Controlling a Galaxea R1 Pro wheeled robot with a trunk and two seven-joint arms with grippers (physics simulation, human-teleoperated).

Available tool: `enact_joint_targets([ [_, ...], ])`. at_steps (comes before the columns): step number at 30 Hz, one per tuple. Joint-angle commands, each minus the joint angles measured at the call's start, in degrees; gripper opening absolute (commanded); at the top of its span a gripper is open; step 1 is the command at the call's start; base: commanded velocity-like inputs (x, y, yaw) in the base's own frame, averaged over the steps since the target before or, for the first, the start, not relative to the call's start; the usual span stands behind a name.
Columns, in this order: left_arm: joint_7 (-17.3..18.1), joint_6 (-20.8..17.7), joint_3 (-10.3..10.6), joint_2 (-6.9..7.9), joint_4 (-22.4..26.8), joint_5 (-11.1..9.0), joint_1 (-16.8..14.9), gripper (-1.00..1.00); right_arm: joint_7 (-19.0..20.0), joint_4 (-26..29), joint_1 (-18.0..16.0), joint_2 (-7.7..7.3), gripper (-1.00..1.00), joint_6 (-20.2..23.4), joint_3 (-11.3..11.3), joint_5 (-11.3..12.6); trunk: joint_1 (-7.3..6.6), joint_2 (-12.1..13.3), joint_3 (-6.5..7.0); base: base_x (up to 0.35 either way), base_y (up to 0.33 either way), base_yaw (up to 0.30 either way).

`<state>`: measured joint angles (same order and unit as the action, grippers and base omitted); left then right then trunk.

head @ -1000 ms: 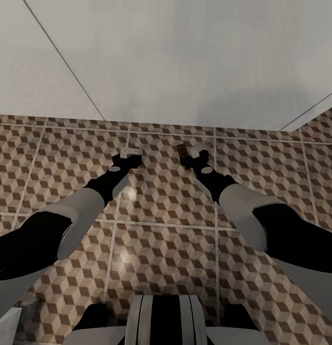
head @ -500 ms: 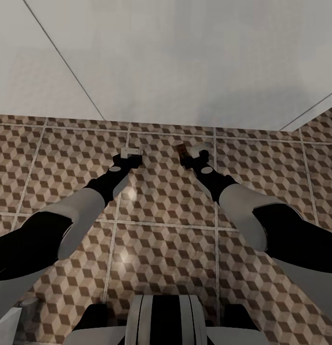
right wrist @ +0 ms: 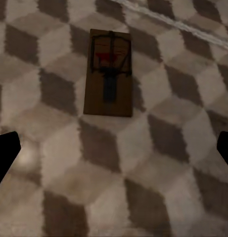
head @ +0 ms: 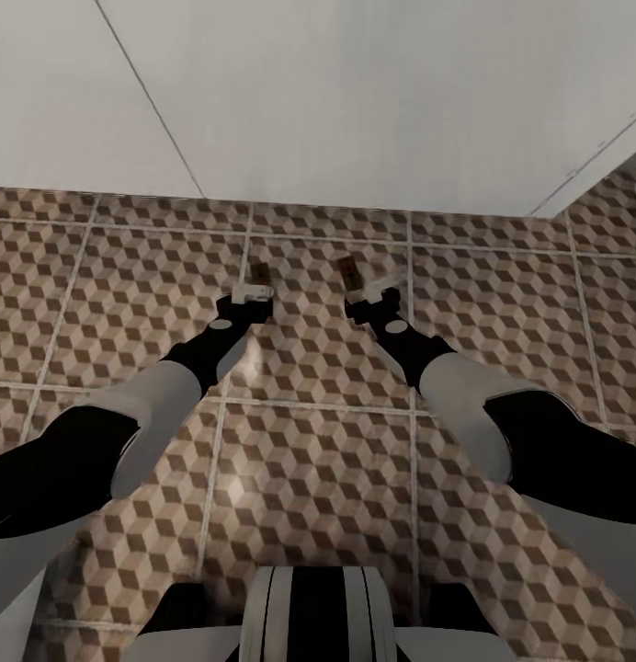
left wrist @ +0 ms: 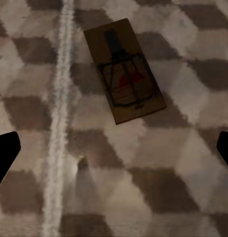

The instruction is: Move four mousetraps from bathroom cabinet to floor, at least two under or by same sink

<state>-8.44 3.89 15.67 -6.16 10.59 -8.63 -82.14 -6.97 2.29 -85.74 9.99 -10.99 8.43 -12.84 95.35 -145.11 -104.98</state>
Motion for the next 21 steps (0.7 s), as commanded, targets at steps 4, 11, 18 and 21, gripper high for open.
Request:
enact_joint_targets([
  [4,-0.3,0.2,0.5,0.01,0.0,-0.6,0.0,1.00,-0.4,-0.1,0.0,0.01,1.00,-0.1,0.4,-0.2,-0.04,0.0,-0.02,-0.329,0.000,0.000],
  [11,-0.3,0.2,0.5,0.01,0.0,-0.6,0.0,1.00,-0.4,-0.1,0.0,0.01,1.00,-0.1,0.4,-0.2,-0.04,0.0,-0.02,-0.337,0.000,0.000],
  [18,-0.3,0.2,0.5,0.01,0.0,-0.6,0.0,1.00,-0.4,-0.1,0.0,0.01,1.00,-0.7,0.4,-0.2,-0.04,0.0,-0.02,-0.340,0.000,0.000],
  [21,-0.3,0.2,0.5,0.01,0.0,-0.6,0.0,1.00,-0.4,-0.1,0.0,0.01,1.00,-1.7,0.4,-0.2,-0.04,0.0,-0.02,-0.340,0.000,0.000],
])
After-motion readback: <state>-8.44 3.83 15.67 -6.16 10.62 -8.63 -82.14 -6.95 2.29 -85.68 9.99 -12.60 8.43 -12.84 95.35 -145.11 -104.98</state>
